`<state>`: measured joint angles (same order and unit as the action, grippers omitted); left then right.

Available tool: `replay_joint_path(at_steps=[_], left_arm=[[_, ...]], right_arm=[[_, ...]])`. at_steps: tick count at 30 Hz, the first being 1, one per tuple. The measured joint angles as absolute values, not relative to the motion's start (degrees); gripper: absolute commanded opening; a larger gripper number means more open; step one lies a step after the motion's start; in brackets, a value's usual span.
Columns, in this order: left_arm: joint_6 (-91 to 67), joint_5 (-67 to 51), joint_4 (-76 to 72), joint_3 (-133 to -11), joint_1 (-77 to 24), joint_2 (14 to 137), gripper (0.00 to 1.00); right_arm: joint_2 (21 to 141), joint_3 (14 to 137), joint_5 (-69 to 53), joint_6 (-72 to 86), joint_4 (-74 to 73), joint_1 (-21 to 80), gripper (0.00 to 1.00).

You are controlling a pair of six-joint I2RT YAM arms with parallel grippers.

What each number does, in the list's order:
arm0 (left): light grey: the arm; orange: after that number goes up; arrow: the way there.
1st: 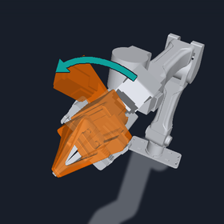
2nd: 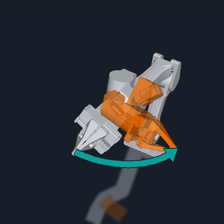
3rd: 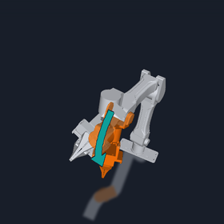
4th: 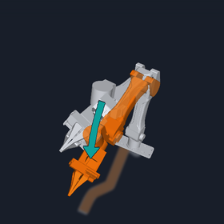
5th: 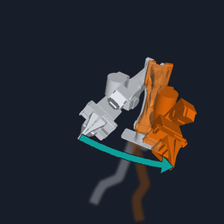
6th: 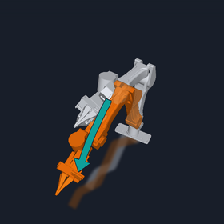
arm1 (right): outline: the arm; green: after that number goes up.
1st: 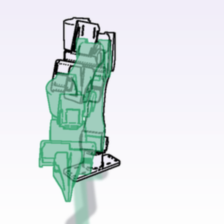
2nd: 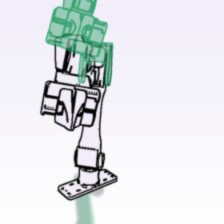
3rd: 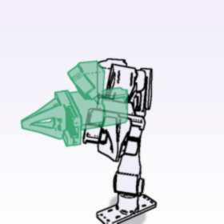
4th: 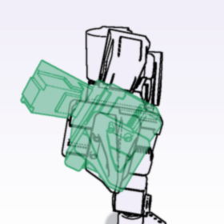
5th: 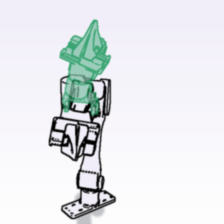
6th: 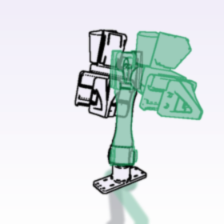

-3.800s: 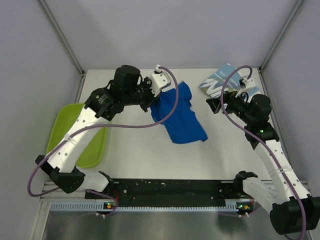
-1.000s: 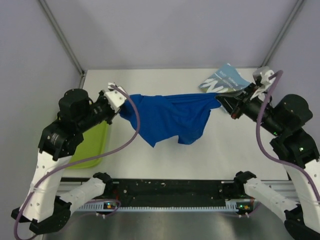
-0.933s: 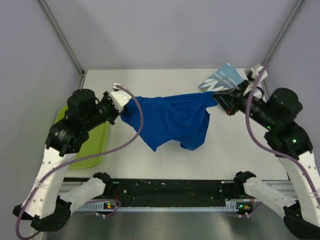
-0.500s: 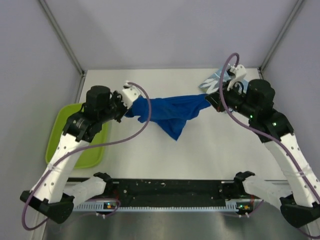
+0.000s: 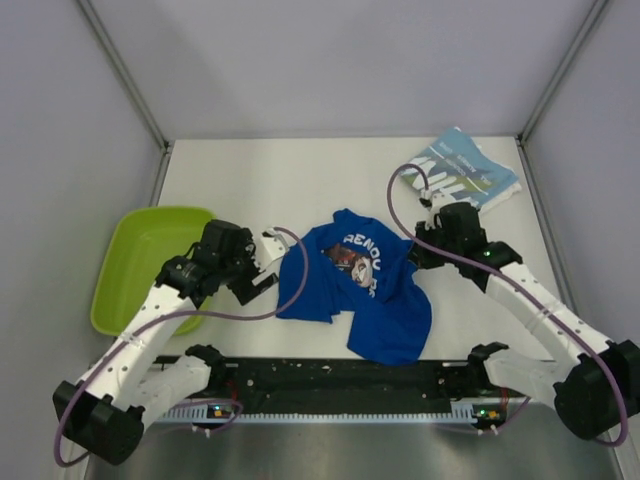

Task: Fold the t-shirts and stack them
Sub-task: Flatten out the tshirt

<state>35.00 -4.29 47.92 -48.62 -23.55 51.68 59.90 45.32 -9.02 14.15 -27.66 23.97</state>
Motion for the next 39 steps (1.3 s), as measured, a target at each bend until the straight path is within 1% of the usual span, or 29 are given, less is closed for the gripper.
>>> replay_joint_path(at_steps=[3,4,5,6,10,11,12,15,17,20,23,25,26,27,28,29,30,31,32,34,36,37,39], left_arm=[[36.0,-10.0,46.8,-48.6,-24.9,54.8,0.88],[36.1,-11.9,46.2,-48.6,-25.8,56.2,0.88],[36.3,-13.6,45.5,-48.6,-26.9,57.6,0.89],[36.5,-14.9,44.6,-48.6,-28.1,58.8,0.89],[38.5,-18.2,41.4,-48.6,-35.2,63.0,0.92],[39.3,-18.9,40.3,-48.6,-37.2,64.1,0.93],[39.9,-19.5,39.6,-48.6,-38.4,64.9,0.94],[42.4,-21.5,35.7,-48.6,-42.6,67.0,0.95],[43.5,-22.2,32.2,-48.6,-44.8,69.0,0.95],[44.3,-22.3,25.7,-49.1,-48.0,76.2,0.92],[44.6,-20.7,21.4,-50.2,-49.8,84.9,0.9],[44.6,-19.8,19.8,-50.3,-50.0,88.6,0.86],[44.7,-19.6,19.5,-50.3,-50.0,89.6,0.79],[44.7,-19.5,19.2,-50.3,-50.0,90.3,0.67],[44.5,-19.4,18.9,-50.3,-50.0,90.5,0.58],[44.2,-19.3,18.5,-50.3,-50.0,90.5,0.47],[44.1,-19.2,18.3,-50.4,-50.0,90.5,0.39],[43.7,-19.1,18.2,-50.6,-50.0,90.5,0.22],[43.6,-19.0,18.3,-50.9,-50.0,90.5,0.0],[43.1,-18.5,18.9,-51.4,-50.0,90.5,0.0],[42.9,-17.3,19.2,-51.5,-50.0,90.2,0.0],[42.4,-16.3,20.4,-51.5,-49.2,88.9,0.0],[41.8,-15.7,21.0,-51.5,-48.4,88.0,0.0]], right_arm=[[62.6,46.4,-7.0,14.2,-26.7,21.8,0.0],[63.9,47.0,-6.6,14.2,-26.0,20.3,0.04],[65.0,47.5,-6.3,14.4,-25.3,18.9,0.3],[66.7,48.3,-6.4,14.8,-24.4,16.8,0.51],[76.6,53.7,-6.9,17.8,-22.5,7.4,0.84],[79.0,55.4,-6.5,18.1,-22.9,5.8,0.89],[80.4,56.3,-5.8,18.3,-23.3,4.7,0.92],[78.6,55.3,-3.3,19.0,-25.6,5.8,0.93],[73.3,52.0,-1.0,19.9,-27.0,8.7,0.94],[63.2,45.3,1.2,23.2,-29.5,14.2,0.94],[58.5,39.4,4.5,28.1,-32.2,22.0,0.95],[59.2,36.8,6.3,31.6,-33.7,27.3,0.95],[60.0,35.5,7.0,33.3,-34.3,29.5,0.95],[60.9,34.4,7.3,35.0,-34.8,31.0,0.95],[61.9,33.5,7.7,36.4,-35.3,31.8,0.94],[62.9,32.6,8.1,37.6,-35.4,31.9,0.91],[64.0,31.7,8.4,38.7,-35.1,32.0,0.88],[64.9,30.7,8.6,39.4,-34.5,32.0,0.8],[65.5,30.7,9.2,39.9,-34.2,32.1,0.68],[66.3,30.5,9.4,40.4,-32.4,32.1,0.28],[67.0,30.2,9.1,40.9,-29.5,32.1,0.0],[67.2,29.4,7.6,42.3,-25.8,32.1,0.0],[66.9,29.2,7.2,42.5,-24.8,32.1,0.0]])
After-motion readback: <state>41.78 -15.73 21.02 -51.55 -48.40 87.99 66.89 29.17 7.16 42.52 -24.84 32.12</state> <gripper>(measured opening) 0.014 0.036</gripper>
